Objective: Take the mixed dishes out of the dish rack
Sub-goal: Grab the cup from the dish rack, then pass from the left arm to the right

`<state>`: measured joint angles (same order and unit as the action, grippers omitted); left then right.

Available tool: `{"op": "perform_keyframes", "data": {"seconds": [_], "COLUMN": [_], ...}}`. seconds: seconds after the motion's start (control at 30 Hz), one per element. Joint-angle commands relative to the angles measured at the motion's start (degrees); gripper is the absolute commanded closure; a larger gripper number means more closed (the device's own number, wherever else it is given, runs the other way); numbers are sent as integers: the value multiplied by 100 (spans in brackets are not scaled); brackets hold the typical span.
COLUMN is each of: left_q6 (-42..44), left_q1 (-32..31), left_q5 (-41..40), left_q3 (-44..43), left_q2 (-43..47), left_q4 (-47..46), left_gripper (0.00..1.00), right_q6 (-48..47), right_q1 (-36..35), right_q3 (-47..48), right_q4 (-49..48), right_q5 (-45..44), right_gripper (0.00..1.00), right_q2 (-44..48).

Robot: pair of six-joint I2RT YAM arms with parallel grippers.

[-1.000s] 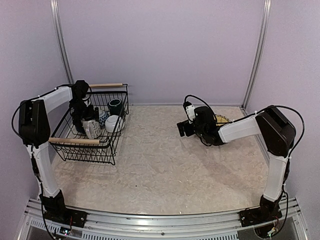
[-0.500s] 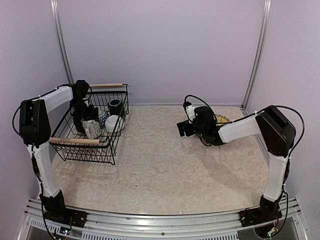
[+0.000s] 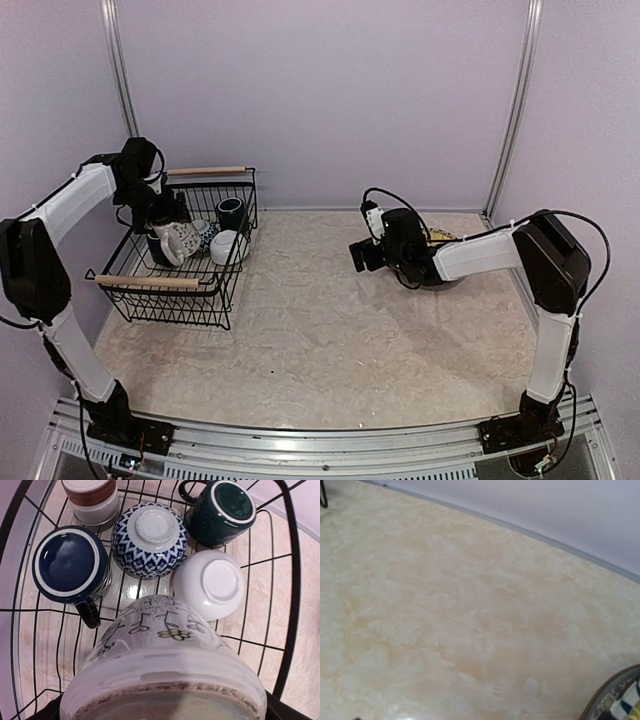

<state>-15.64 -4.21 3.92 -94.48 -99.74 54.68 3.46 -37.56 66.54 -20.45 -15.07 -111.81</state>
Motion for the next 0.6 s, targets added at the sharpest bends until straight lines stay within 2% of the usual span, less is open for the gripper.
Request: {"op": "perform_keyframes", "data": {"seconds": [0.0,0.23,0.43,0.57], "left_q6": [-17,-276,-901,-1714], "left_q1": [21,87,-23,-219], "left_q5": [510,1298,2503,3636], "left_q3": [165,482,560,893], "left_q2": [740,1657,2147,2260], "left_q4": [-543,-1196,-1838,-2851], "left_gripper": [74,77,77,77], "right_q6": [439,987,1366,1698], "right_q1": [-64,-62,-64,-64], "right_q3": [393,573,532,505], "right_q4": [800,1330,1473,1492], "right_q5": [154,277,548,1010], "right_gripper": [0,0,0,0], "right_q2": [275,612,853,1021]}}
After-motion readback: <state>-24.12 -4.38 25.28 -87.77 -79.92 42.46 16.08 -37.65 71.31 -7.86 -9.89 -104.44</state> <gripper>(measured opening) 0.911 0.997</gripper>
